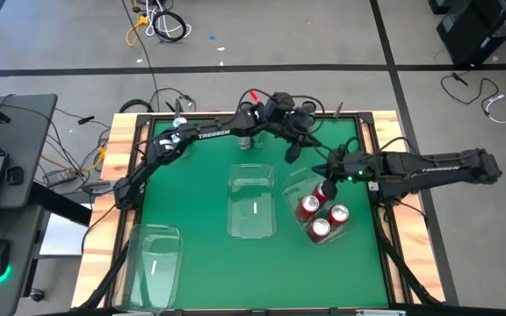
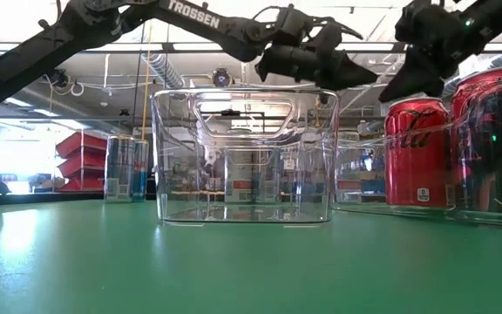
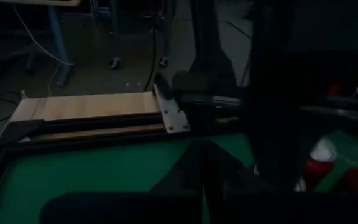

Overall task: Sort soda cans
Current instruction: Adjust the top right transparent bin

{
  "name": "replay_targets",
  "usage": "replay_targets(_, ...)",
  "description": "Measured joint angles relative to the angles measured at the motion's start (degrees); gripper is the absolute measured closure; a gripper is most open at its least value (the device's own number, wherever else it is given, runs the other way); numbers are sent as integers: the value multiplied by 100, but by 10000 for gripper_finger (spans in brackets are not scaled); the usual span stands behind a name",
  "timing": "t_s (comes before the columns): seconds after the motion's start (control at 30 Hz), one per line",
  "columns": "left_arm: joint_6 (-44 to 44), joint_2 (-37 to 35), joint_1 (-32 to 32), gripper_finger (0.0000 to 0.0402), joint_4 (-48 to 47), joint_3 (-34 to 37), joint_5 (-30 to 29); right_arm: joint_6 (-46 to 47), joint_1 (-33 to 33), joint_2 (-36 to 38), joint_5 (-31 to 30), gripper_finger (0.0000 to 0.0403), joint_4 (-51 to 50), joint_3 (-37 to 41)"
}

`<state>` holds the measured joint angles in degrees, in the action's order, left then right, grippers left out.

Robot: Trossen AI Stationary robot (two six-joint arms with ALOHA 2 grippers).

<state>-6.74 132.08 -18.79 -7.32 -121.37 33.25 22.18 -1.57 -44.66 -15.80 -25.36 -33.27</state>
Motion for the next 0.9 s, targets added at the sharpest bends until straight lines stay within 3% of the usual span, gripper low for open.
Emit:
replay_targets(0.3, -50, -329, -114, 398, 904, 818, 95, -37, -743, -236, 528, 403, -29, 227)
replay_targets(0.53, 536, -1006, -280, 398, 2900, 2357, 285, 42, -1201, -357, 837, 403, -207, 359)
replay_targets(0.9, 204, -2636, -295, 398, 3136, 4570, -69, 466, -1616, -432, 862, 403, -543, 345)
